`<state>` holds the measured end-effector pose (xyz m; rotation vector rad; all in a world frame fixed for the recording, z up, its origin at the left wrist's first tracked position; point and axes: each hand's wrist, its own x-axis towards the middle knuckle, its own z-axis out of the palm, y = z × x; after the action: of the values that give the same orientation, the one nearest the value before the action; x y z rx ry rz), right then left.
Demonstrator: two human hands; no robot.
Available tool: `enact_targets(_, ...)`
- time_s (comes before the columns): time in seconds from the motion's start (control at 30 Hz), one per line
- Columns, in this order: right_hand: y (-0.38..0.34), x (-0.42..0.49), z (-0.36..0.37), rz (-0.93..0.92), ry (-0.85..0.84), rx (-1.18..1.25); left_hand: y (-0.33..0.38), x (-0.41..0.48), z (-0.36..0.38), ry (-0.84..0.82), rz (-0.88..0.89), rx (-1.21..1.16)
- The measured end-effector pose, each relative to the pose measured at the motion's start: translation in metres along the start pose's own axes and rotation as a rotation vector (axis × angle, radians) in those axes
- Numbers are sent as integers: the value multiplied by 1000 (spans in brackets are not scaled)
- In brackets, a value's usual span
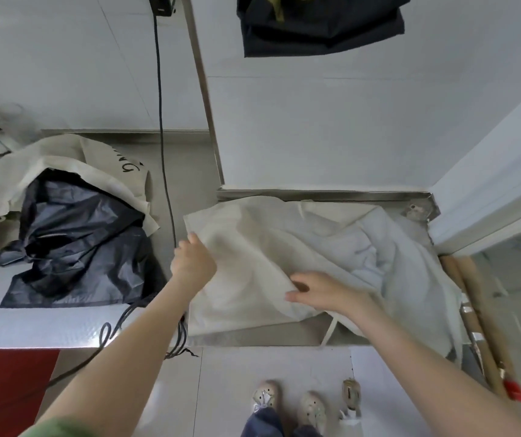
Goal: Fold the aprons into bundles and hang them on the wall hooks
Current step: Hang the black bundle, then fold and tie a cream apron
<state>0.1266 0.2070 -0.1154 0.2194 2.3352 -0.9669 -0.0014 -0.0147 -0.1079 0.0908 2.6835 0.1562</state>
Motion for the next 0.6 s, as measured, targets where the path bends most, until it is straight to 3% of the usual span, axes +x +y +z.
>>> enact_targets(0.07, 9, -5, 0, -71, 253, 107, 30, -8, 1, 340, 211, -16)
enact_targets(0.1, 16, -11, -3, -106, 380, 106, 44, -12, 7, 326, 389, -48)
enact_targets(0.13, 22, -18, -8, -134, 497, 32, 57, -19, 12, 193, 558, -115)
enact_targets(0.2, 38, -32, -15, -67, 572, -184, 77, -29, 27, -300, 726, -122)
enact_targets(0.23, 48, -39, -17, 28, 516, -233, 82, -30, 34, -454, 751, -45)
enact_targets(0.33, 89, -51, -8, 257, 304, -237, 85, -23, 60, -507, 736, 115)
enact_targets(0.4, 111, -58, 1, 303, 346, -161, 83, -15, 72, -459, 735, 215)
enact_targets(0.5, 123, -68, 10, 312, 570, 31, 76, -5, 84, -344, 740, 320)
enact_targets(0.53, 124, -71, 11, 324, 581, 118, 74, -3, 87, -312, 740, 318)
enact_targets(0.6, 124, -76, 16, 379, 431, 189, 70, 1, 93, -283, 737, 273)
